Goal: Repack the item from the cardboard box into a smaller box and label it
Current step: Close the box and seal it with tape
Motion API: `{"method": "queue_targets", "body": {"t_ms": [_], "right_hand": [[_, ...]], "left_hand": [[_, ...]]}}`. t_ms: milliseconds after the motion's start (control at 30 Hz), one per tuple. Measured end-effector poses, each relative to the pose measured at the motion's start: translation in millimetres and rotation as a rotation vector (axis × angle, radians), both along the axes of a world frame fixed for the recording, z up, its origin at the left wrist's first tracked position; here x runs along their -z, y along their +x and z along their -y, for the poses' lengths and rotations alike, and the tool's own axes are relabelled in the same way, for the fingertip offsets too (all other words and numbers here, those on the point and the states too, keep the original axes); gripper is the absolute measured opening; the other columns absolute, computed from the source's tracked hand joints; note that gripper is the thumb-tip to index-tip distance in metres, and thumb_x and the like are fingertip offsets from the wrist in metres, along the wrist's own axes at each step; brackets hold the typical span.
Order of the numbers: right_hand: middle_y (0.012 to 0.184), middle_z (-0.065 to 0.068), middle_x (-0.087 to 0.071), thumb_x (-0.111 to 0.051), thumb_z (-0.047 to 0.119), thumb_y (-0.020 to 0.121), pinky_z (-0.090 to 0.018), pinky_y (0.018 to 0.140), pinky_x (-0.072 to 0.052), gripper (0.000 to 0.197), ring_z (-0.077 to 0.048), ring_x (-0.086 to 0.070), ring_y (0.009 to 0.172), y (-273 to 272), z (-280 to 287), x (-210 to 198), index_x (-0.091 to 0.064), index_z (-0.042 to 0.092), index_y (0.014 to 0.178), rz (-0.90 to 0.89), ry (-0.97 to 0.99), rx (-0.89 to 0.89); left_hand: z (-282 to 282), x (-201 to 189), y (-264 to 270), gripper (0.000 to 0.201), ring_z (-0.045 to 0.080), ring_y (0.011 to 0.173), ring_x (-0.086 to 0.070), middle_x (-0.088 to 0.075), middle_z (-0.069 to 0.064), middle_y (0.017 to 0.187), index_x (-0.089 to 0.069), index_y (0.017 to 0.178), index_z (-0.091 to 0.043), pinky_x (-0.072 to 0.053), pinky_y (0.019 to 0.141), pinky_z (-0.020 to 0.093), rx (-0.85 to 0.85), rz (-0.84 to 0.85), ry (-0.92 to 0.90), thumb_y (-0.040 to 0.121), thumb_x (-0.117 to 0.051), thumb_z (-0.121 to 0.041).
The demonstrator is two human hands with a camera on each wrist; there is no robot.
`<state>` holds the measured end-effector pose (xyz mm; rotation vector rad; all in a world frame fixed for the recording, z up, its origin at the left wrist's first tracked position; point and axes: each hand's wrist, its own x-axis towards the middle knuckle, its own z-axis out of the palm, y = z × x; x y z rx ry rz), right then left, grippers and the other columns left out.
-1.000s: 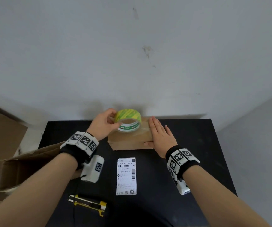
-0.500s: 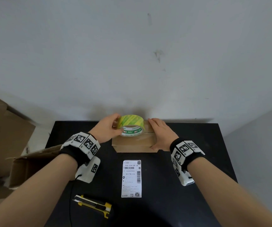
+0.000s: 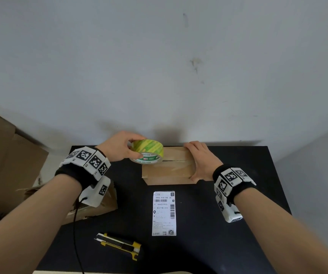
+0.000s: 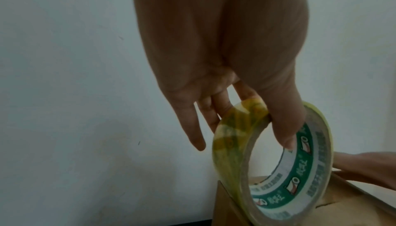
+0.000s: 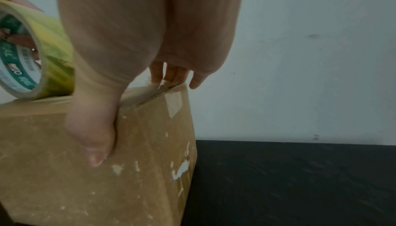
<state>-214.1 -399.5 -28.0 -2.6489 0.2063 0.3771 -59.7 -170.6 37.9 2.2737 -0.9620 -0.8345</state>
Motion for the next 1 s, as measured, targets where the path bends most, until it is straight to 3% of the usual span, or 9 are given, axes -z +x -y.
{"method": "queue_targets", "body": {"t_ms": [100,167,267,367,433,533,700,833,1000], "right_hand": [[0.14,-0.001,-0.029,-0.088,0.022,0.05,-0.026,0.108,-0.029,0.111,-0.019,-0.026,0.129,-2.2,1.7,-1.2,-0.026,0.013,0.141,-0.003,0.011,0.005],[0.14,-0.001,-0.029,-0.088,0.021,0.05,-0.026,0.108,-0.028,0.11,-0.019,-0.026,0.129,-4.1,4.4,-1.6,-0.026,0.013,0.141,-0.011,0.007,0.008],[0.14,-0.001,-0.029,-0.087,0.02,0.05,-0.026,0.107,-0.029,0.11,-0.019,-0.025,0.129,-5.1,6.1,-1.9,-0.026,0.012,0.141,-0.027,0.0,0.015],[0.139,-0.002,-0.028,-0.087,0.019,0.05,-0.025,0.106,-0.029,0.11,-0.02,-0.026,0.128,-4.3,6.6,-1.3,-0.026,0.011,0.141,-0.037,-0.012,0.016],[0.14,-0.002,-0.028,-0.087,0.02,0.05,-0.028,0.107,-0.031,0.11,-0.021,-0.027,0.128,-4.7,7.9,-2.0,-0.025,0.011,0.141,-0.046,-0.027,0.016],[0.143,-0.001,-0.03,-0.087,0.021,0.05,-0.036,0.109,-0.032,0.111,-0.021,-0.027,0.132,-6.5,11.7,-3.0,-0.024,0.015,0.142,-0.055,-0.042,0.021],[0.141,0.0,-0.035,-0.086,0.02,0.05,-0.037,0.108,-0.033,0.11,-0.018,-0.028,0.132,-11.3,19.7,-4.0,-0.026,0.018,0.142,-0.069,-0.032,0.046],[0.141,0.0,-0.035,-0.086,0.02,0.05,-0.036,0.108,-0.033,0.109,-0.018,-0.028,0.132,-13.8,27.2,-4.3,-0.026,0.017,0.141,-0.073,-0.046,0.05],[0.142,0.0,-0.034,-0.086,0.02,0.051,-0.037,0.108,-0.033,0.109,-0.019,-0.028,0.132,-14.2,27.3,-3.5,-0.025,0.018,0.142,-0.078,-0.056,0.04]], "left_hand": [[0.3,-1.5,1.6,0.044,0.013,0.099,-0.059,-0.067,-0.001,0.104,-0.064,0.117,-0.013,-0.044,0.087,0.014,0.028,0.023,0.011,0.075,-0.076,-0.008],[-1.2,-1.4,3.7,0.046,0.011,0.096,-0.058,-0.065,-0.003,0.101,-0.064,0.118,-0.012,-0.04,0.078,0.006,0.017,0.058,0.025,0.075,-0.077,-0.009],[-0.8,-4.2,4.0,0.046,0.01,0.092,-0.057,-0.063,-0.005,0.099,-0.064,0.117,-0.014,-0.039,0.074,0.011,0.034,0.113,0.058,0.074,-0.078,-0.015],[3.7,-6.1,0.2,0.036,0.01,0.089,-0.06,-0.066,-0.004,0.097,-0.065,0.107,-0.019,-0.043,0.078,0.012,0.01,0.019,-0.01,0.074,-0.078,-0.025],[5.6,-6.6,-4.8,0.027,0.011,0.088,-0.062,-0.069,0.001,0.095,-0.067,0.098,-0.019,-0.046,0.081,0.022,-0.037,-0.039,-0.056,0.081,-0.07,-0.039],[7.6,-1.1,-9.4,0.04,0.017,0.072,-0.058,-0.065,0.014,0.08,-0.066,0.085,-0.006,-0.044,0.068,0.026,-0.058,-0.025,0.0,0.084,-0.059,-0.046],[11.3,2.1,-15.5,0.03,0.011,0.057,-0.05,-0.061,0.006,0.068,-0.063,0.073,-0.018,-0.033,0.05,0.012,0.037,0.095,0.149,0.09,-0.056,-0.042],[13.6,4.1,-13.1,0.042,0.018,0.06,-0.05,-0.059,0.008,0.065,-0.07,0.084,-0.006,-0.04,0.061,0.027,0.066,0.154,0.259,0.091,-0.053,-0.043],[13.8,11.1,-11.2,0.036,0.021,0.067,-0.054,-0.067,0.018,0.077,-0.072,0.083,-0.007,-0.041,0.064,0.029,0.074,0.16,0.303,0.091,-0.055,-0.038]]}}
